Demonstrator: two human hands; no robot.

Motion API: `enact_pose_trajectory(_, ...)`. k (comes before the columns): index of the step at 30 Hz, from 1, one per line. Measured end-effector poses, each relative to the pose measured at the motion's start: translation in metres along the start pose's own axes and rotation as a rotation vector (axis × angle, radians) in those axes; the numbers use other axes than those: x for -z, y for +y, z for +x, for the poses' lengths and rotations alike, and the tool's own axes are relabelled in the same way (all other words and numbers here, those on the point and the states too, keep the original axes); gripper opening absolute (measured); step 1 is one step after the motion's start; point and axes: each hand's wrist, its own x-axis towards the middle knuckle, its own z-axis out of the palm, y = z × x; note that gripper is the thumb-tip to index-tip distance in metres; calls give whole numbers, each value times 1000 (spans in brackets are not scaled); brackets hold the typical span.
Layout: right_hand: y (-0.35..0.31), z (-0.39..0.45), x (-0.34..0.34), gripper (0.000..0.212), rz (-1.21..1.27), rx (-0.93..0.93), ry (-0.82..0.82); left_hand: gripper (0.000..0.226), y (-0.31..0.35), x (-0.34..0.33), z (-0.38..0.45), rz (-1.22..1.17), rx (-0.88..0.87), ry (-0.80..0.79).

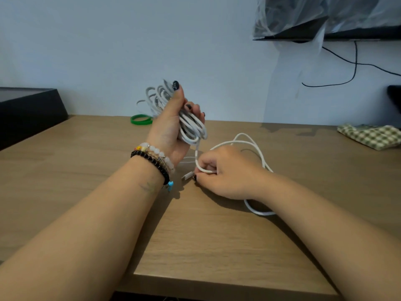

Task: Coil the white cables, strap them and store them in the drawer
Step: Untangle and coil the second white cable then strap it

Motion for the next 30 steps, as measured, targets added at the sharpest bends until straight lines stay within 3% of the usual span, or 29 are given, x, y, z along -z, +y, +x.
enact_pose_trajectory(5, 3, -6, 11, 18, 266, 18, -75, 27, -5, 4, 0, 182, 38, -110)
enact_pose_trajectory(11, 11, -5, 26, 22, 556, -23, 51, 26, -7, 8, -3, 218, 121, -197)
enact_pose_trajectory(14, 14, -4, 29, 12, 672, -76, 104, 27, -6, 9, -3, 181, 151, -226)
enact_pose_trajectory(20, 16, -5, 30, 16, 671, -144, 212, 28, -9, 8, -4, 122, 195, -220)
enact_pose_trajectory(23, 17, -5, 31, 6, 712, -113, 158, 27, -7, 9, -4, 61, 211, -204)
enact_pose_trajectory(27, 19, -6, 37, 13, 846, -91, 20, 28, -5, 11, -3, 31, 225, -222)
enact_pose_trajectory(30, 18, -5, 37, 6, 762, -123, 82, 30, -8, 12, -5, 83, 272, -293)
